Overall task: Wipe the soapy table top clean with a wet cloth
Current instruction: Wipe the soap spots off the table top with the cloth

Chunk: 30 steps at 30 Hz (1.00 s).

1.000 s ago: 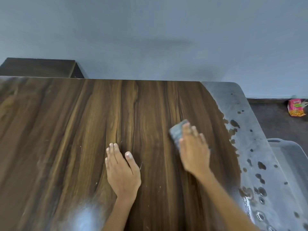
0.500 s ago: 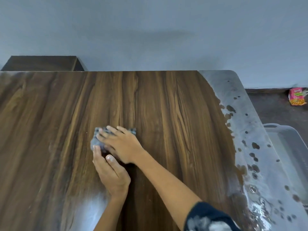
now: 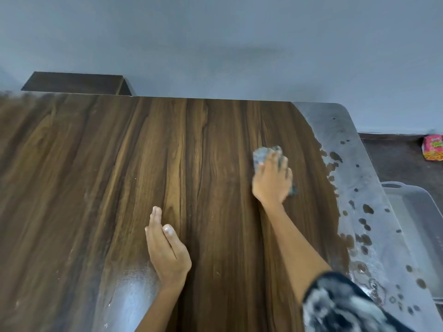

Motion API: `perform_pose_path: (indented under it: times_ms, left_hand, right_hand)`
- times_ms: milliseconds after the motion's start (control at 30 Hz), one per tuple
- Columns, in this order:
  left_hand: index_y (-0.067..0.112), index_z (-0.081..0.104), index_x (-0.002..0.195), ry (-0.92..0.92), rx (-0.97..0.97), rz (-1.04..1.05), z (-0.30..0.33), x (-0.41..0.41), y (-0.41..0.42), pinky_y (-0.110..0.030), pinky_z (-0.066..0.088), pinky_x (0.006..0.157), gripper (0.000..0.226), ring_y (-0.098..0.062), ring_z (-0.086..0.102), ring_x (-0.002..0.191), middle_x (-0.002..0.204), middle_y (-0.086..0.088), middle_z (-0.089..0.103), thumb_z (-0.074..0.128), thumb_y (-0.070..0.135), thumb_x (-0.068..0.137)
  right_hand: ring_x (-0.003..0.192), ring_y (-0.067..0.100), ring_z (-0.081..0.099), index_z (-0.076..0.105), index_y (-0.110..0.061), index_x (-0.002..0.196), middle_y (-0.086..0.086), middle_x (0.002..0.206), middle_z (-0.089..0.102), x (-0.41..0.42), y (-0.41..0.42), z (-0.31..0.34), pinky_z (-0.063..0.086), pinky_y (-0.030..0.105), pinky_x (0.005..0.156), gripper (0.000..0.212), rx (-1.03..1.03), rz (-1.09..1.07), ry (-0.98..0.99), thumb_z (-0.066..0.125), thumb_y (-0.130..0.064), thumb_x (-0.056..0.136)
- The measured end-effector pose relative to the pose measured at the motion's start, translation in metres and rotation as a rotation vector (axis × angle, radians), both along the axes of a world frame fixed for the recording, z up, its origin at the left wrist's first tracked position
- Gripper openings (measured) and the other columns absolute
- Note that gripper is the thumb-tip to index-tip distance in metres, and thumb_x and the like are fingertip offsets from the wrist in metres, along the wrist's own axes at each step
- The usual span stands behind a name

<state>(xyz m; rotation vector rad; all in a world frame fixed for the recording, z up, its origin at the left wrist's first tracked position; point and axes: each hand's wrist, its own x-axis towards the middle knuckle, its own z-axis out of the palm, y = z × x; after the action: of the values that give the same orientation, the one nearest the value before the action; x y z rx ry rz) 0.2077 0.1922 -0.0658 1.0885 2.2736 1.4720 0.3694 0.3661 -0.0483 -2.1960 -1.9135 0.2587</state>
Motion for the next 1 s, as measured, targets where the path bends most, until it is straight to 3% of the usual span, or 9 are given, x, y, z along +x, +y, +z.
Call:
perform_pose_path:
  times_ms: [133,267,367,433,533,633,700,800,1000]
  left_hand:
    - [0.007,0.038,0.137,0.018,-0.049,0.01,-0.002,-0.001,-0.016,-0.055,0.032,0.106,0.055,-0.022,0.038,0.133,0.14,-0.009,0.045,0.019,0.039,0.098]
    - [0.005,0.036,0.138,0.065,-0.083,0.033,-0.004,-0.002,-0.028,-0.051,0.03,0.109,0.058,-0.019,0.034,0.135,0.143,-0.01,0.041,0.019,0.042,0.097]
    - [0.004,0.028,0.142,0.069,-0.051,0.072,-0.006,-0.004,-0.037,-0.032,0.024,0.112,0.058,-0.014,0.027,0.137,0.147,-0.013,0.033,0.022,0.04,0.097]
    - [0.002,0.026,0.142,0.052,-0.027,0.082,-0.005,-0.004,-0.041,-0.022,0.02,0.111,0.06,-0.019,0.026,0.137,0.148,-0.016,0.031,0.021,0.042,0.097]
    - [0.003,0.026,0.142,0.092,-0.09,0.033,-0.004,-0.004,-0.042,-0.034,0.024,0.112,0.059,-0.025,0.031,0.136,0.146,-0.015,0.034,0.021,0.042,0.097]
    - [0.005,0.029,0.142,0.232,-0.261,-0.062,-0.004,-0.002,-0.04,-0.04,0.014,0.114,0.058,-0.025,0.028,0.138,0.147,-0.012,0.036,0.02,0.038,0.096]
    - [0.006,0.031,0.142,0.304,-0.338,-0.104,-0.006,-0.001,-0.039,-0.039,0.009,0.114,0.058,-0.023,0.024,0.14,0.147,-0.009,0.036,0.018,0.038,0.095]
    - [0.007,0.036,0.14,0.306,-0.349,-0.103,-0.008,-0.002,-0.039,-0.039,0.01,0.114,0.056,-0.023,0.024,0.14,0.145,-0.008,0.04,0.018,0.035,0.095]
    - [0.003,0.046,0.132,0.184,-0.213,-0.112,-0.006,-0.008,-0.048,-0.039,0.022,0.112,0.046,-0.026,0.037,0.133,0.134,-0.013,0.051,0.026,0.025,0.096]
  right_hand:
    - [0.143,0.024,0.013,0.016,-0.011,0.149,0.007,0.156,0.016,-0.097,0.029,-0.001,0.014,0.04,0.113,0.054,-0.039,0.32,0.033,0.027,-0.029,0.1]
    - [0.143,0.022,0.013,0.02,-0.019,0.149,0.0,0.156,0.018,-0.173,0.0,0.001,0.013,0.037,0.112,0.051,-0.036,0.765,-0.02,0.029,-0.029,0.1]
    - [0.142,0.02,0.018,0.031,-0.02,0.145,-0.001,0.154,0.026,-0.156,-0.045,-0.002,0.013,0.037,0.113,0.045,-0.074,1.11,0.067,0.034,-0.027,0.101]
    - [0.141,0.019,0.023,0.042,-0.021,0.14,-0.002,0.149,0.035,-0.117,-0.088,-0.003,0.014,0.036,0.112,0.041,-0.07,1.207,0.144,0.039,-0.028,0.1]
    - [0.139,0.014,0.025,0.048,-0.024,0.136,-0.007,0.144,0.042,-0.036,-0.135,-0.008,0.014,0.03,0.109,0.041,-0.064,1.151,0.134,0.035,-0.037,0.1]
    - [0.134,0.02,0.038,0.052,-0.02,0.133,-0.002,0.139,0.049,0.027,-0.116,-0.01,0.031,0.04,0.107,0.05,-0.01,0.853,0.109,0.027,-0.044,0.097]
    - [0.132,0.027,0.041,0.052,-0.014,0.133,0.003,0.139,0.05,0.031,-0.082,-0.009,0.04,0.046,0.101,0.054,0.0,0.601,0.066,0.023,-0.04,0.095]
    - [0.134,0.029,0.037,0.045,-0.012,0.138,0.005,0.144,0.044,-0.014,-0.066,-0.006,0.035,0.045,0.104,0.057,-0.001,0.341,0.017,0.017,-0.037,0.095]
    - [0.136,0.018,0.033,0.038,-0.018,0.141,-0.002,0.146,0.041,-0.036,-0.202,-0.009,0.021,0.034,0.109,0.047,-0.001,0.812,-0.05,0.031,-0.033,0.097]
